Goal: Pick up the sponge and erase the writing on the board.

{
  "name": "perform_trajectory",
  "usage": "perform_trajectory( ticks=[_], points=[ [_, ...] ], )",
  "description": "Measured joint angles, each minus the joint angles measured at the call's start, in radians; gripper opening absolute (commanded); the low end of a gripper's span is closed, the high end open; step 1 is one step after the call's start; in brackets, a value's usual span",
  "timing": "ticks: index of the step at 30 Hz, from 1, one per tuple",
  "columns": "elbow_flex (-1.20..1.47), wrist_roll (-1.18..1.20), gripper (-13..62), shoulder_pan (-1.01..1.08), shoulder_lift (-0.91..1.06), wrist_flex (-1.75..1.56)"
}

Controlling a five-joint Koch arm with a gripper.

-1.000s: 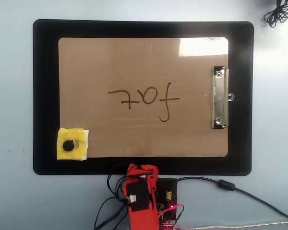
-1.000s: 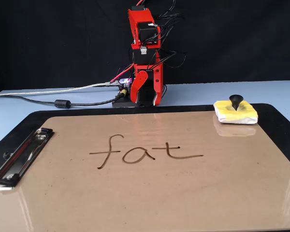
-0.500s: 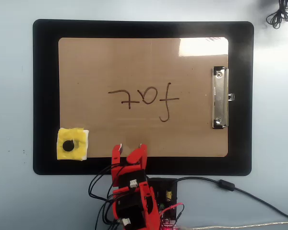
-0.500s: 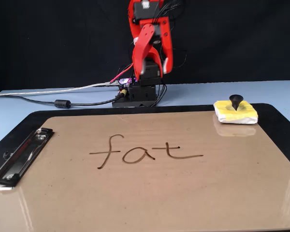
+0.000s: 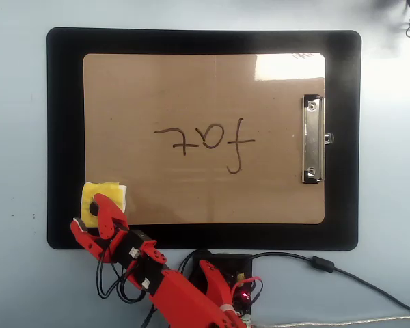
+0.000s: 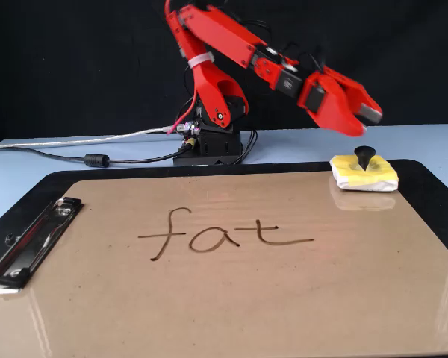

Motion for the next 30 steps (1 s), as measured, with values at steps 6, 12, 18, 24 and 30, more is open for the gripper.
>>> perform_trajectory(
  ticks=[6,12,18,24,30],
  points=[
    [-0.003,0.051,33.6,0.0,-0.172,-0.118],
    [-0.005,0.054,33.2,0.0,-0.282,-0.137],
    [-0.008,0.057,9.1,0.011,-0.293,-0.153],
    [-0.005,0.055,-7.6,0.118,-0.295,-0.181],
    [-0.006,0.055,-7.7,0.126,-0.238,-0.189]
  ],
)
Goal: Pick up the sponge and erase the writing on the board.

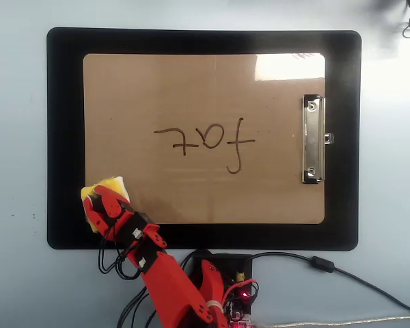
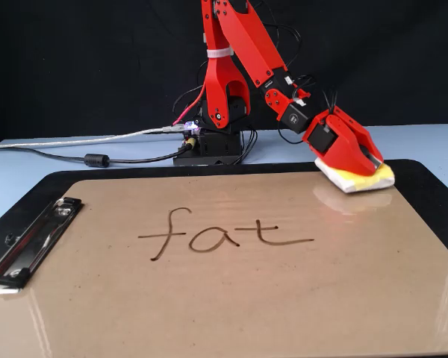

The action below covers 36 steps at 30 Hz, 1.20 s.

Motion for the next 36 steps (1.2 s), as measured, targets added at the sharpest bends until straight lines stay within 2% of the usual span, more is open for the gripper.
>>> perform_trajectory(
  ticks=[2,6,9,10,13,17,19,25,30,36],
  points=[
    [-0.041,-0.046,-7.7,-0.002,0.087,0.066],
    [-0.158,-0.184,-7.7,0.043,0.287,0.417],
    [-0.296,-0.207,-7.7,0.255,0.468,0.857],
    [-0.325,-0.195,-7.7,0.405,0.517,1.005],
    [-0.33,-0.041,-7.7,0.735,0.555,1.118],
    [-0.328,0.189,-7.7,1.055,0.486,1.019],
    [-0.265,0.216,-7.7,1.181,0.416,0.83],
    [-0.021,0.212,-7.8,1.312,0.357,0.413],
    [0.135,0.192,-7.8,1.365,0.328,0.213],
    [0.16,0.127,-7.8,1.371,0.229,0.06]
  ],
)
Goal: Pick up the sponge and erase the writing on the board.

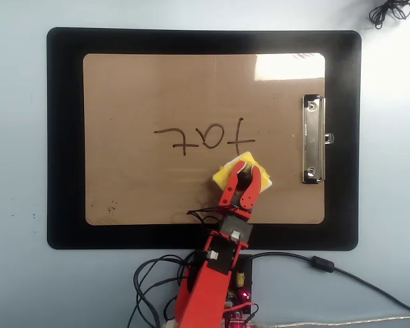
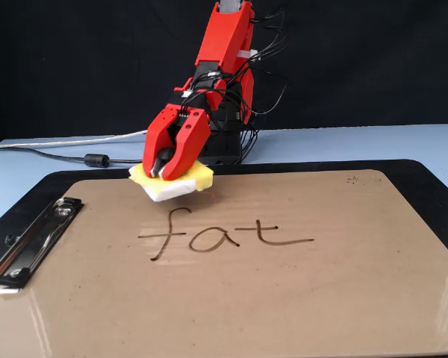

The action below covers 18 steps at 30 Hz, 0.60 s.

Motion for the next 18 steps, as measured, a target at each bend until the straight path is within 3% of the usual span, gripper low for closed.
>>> perform_trajectory(
  ticks=[6,13,18],
  points=[
    [-0.252,-0.012,-7.7,0.0,-0.35,-0.074],
    [-0.238,-0.035,-7.7,0.017,-0.485,-0.245],
    [-0.627,-0.064,-7.7,-0.087,-0.833,-0.308]
  ],
)
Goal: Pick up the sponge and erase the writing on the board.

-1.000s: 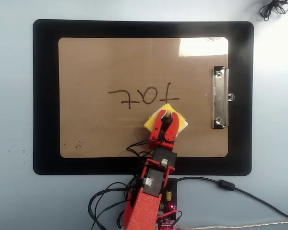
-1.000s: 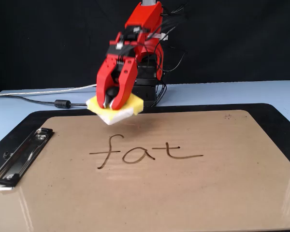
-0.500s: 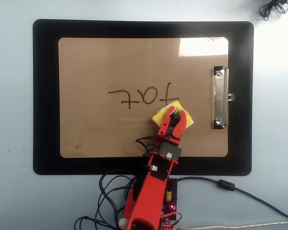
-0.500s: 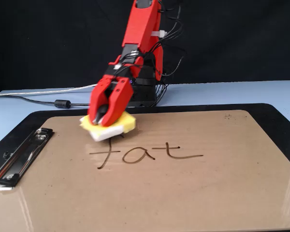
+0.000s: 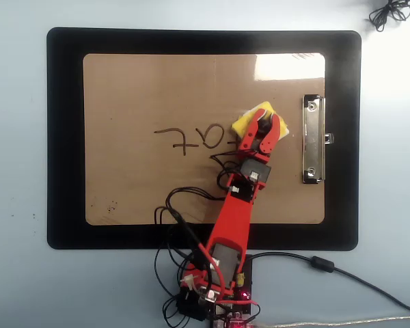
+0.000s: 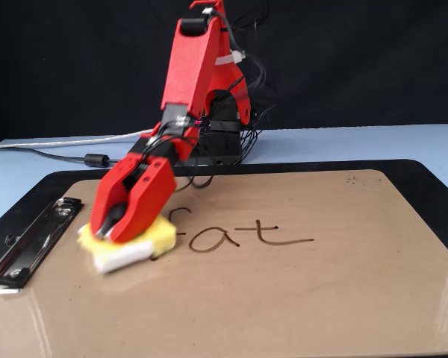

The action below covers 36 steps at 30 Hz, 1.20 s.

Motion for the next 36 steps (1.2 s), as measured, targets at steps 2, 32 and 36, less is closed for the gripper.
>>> perform_trajectory(
  ticks=[2,32,36],
  points=[
    [0.043,0.0,-7.7,-0.018,0.006,-0.021],
    [0.629,0.199,-7.8,0.049,0.767,0.405],
    [0.471,0.21,-7.8,0.044,0.554,0.362]
  ],
)
